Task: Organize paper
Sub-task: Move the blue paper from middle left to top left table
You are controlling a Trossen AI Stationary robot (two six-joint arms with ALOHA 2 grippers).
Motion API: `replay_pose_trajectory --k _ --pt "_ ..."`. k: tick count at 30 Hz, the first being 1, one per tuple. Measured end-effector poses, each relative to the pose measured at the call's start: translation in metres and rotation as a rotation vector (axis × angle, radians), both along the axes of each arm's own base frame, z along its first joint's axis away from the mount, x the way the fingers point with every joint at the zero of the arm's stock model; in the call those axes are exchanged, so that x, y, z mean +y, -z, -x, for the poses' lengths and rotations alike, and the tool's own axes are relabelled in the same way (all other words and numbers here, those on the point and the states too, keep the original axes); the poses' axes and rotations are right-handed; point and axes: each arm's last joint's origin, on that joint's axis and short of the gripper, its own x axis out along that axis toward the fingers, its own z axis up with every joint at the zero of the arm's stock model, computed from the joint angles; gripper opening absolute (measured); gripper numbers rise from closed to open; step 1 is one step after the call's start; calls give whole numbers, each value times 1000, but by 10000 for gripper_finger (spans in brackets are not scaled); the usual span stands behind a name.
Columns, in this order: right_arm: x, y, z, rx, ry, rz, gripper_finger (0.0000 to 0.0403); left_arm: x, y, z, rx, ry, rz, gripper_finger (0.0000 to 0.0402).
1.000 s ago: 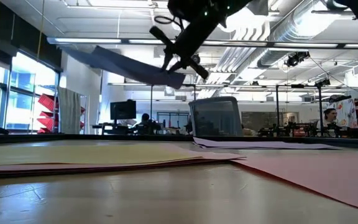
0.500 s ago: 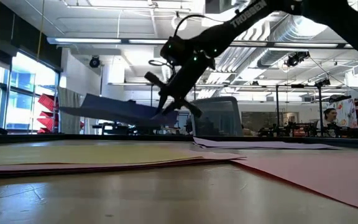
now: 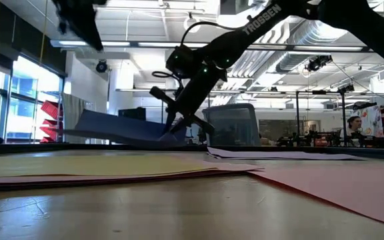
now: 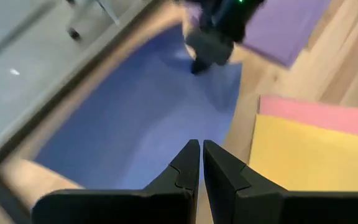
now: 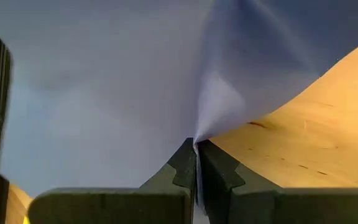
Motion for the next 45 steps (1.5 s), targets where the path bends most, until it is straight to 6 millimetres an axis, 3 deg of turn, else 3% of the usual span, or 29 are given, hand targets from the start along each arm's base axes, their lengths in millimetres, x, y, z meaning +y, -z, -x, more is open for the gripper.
replay_pose_trajectory --k 10,19,27,38,45 --pt "0 4 3 28 1 -11 4 32 106 -7 99 -59 72 0" --pt "1 4 3 32 -25 -25 78 42 159 -5 163 -78 217 0" --pt "2 4 3 33 -80 -6 128 47 182 -6 244 -88 266 0" --pt "10 -30 15 82 -173 89 130 46 183 -5 269 -32 245 0" --pt "24 -33 12 74 -275 120 118 46 183 -5 284 0 235 0"
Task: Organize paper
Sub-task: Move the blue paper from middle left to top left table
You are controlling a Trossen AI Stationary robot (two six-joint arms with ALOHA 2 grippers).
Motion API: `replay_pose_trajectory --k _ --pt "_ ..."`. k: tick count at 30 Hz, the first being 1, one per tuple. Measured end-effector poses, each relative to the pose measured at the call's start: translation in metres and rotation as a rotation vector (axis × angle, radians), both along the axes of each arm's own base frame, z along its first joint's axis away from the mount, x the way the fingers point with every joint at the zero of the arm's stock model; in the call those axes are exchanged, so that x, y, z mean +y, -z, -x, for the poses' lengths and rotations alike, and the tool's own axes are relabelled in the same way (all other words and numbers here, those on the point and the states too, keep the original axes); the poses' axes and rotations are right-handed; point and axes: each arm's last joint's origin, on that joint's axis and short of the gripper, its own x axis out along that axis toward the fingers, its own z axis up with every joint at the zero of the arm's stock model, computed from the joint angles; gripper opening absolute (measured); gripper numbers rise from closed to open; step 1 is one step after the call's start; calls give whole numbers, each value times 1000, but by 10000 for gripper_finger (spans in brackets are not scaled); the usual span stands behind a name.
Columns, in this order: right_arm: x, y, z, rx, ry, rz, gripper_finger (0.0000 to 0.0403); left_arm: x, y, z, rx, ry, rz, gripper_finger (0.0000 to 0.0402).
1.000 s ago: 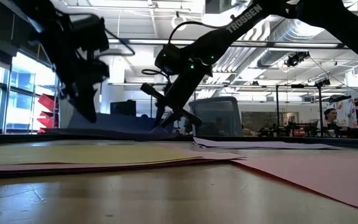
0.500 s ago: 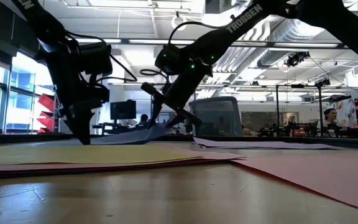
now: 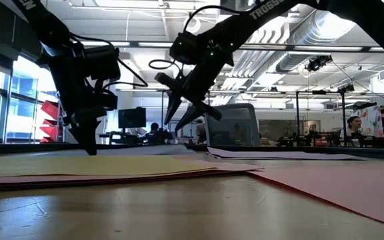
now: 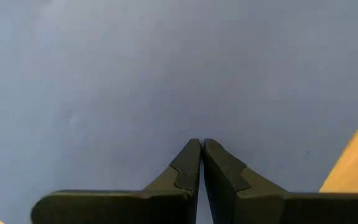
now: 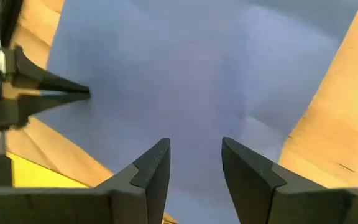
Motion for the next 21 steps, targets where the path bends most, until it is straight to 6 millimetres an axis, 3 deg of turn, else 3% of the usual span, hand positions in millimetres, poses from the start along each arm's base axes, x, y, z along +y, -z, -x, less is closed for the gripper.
replay_pose_trajectory --k 3,9,13,21 --pt "4 7 -3 13 -12 -1 97 0 0 0 5 25 -5 0" --pt "0 56 -5 134 3 -45 27 0 0 0 15 60 -15 0" --pt "5 63 -6 163 51 -78 6 1 -3 -1 38 83 -53 0" --pt "5 64 -13 92 101 -99 0 7 -33 -13 -30 74 -123 0"
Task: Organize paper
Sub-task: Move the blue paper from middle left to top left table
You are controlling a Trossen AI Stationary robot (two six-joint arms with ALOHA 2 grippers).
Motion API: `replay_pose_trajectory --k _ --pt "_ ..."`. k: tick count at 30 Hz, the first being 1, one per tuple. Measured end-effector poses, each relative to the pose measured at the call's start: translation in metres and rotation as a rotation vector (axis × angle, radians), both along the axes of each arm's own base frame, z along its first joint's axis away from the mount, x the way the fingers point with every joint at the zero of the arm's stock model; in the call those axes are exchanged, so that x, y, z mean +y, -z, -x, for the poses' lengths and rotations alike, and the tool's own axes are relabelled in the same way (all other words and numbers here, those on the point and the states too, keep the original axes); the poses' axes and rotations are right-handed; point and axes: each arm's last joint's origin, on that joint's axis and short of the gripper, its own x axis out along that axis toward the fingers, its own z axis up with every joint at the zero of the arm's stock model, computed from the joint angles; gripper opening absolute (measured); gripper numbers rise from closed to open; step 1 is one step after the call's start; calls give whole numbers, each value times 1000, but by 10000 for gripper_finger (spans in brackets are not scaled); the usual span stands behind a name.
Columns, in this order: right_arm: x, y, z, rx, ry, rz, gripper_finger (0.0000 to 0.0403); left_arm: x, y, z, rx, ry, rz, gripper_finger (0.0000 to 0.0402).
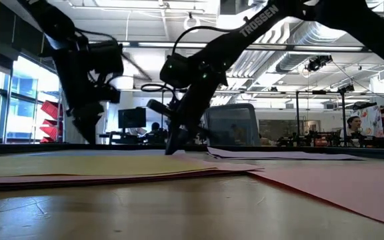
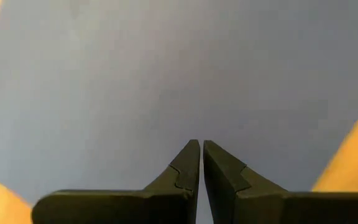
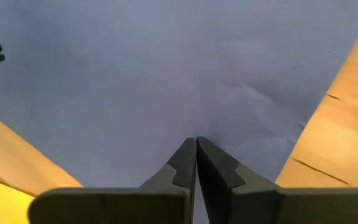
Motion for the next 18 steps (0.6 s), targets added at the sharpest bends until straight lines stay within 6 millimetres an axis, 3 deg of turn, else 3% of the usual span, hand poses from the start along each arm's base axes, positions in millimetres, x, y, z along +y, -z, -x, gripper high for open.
replay_pose_trajectory --k 8,18 --pt "-1 0 0 -2 2 8 0 -6 16 14 72 -3 34 0" --pt "-1 -1 -3 -37 9 1 0 -6 16 16 88 -28 44 0"
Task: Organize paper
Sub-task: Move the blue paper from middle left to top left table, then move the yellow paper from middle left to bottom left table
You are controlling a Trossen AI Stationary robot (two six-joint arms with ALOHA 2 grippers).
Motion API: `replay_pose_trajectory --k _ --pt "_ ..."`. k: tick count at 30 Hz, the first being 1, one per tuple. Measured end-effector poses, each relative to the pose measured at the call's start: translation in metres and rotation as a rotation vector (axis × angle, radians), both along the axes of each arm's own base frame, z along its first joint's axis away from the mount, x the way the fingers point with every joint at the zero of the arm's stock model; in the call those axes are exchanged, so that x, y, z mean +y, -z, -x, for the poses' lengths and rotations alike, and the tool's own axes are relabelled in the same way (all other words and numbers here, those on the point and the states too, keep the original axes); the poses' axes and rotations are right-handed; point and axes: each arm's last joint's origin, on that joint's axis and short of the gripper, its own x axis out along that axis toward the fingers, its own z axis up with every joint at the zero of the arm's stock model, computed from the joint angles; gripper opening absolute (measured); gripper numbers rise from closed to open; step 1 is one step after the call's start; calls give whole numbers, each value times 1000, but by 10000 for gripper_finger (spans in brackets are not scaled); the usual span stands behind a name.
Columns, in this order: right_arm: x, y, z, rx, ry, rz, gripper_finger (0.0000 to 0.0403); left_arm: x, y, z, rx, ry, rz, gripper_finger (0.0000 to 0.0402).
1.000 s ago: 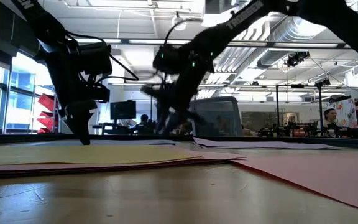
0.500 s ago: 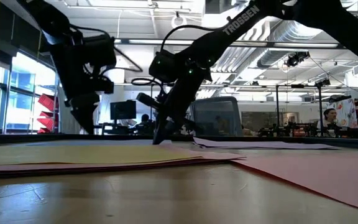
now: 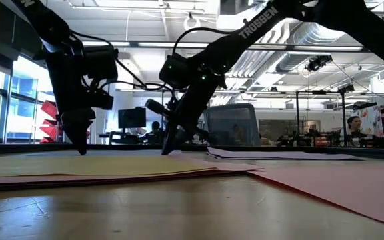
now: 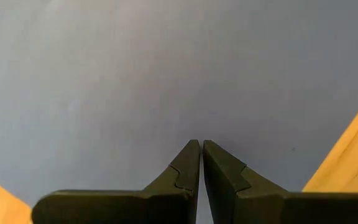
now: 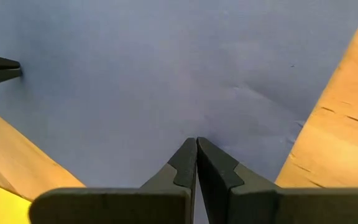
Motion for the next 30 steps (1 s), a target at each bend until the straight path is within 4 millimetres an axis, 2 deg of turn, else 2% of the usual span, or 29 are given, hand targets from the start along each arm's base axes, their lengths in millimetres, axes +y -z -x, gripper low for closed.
replay_pose_trajectory --k 5,9,14,19,23,30 --pt "0 -14 0 -43 1 11 3 -1 -1 3 27 -1 7 0" --pt "1 -24 2 -54 -1 8 32 -1 -8 5 40 -13 -4 0" --pt "3 -46 8 -61 -64 22 96 -3 -33 7 -5 -46 -11 0" --pt "8 -72 18 -60 -171 53 142 -15 -65 15 -167 -30 68 0" --pt "22 -90 24 -68 -252 30 158 -30 -82 24 -303 72 163 0" --pt "72 -95 21 -51 -334 -44 163 -52 -96 38 -388 195 260 0"
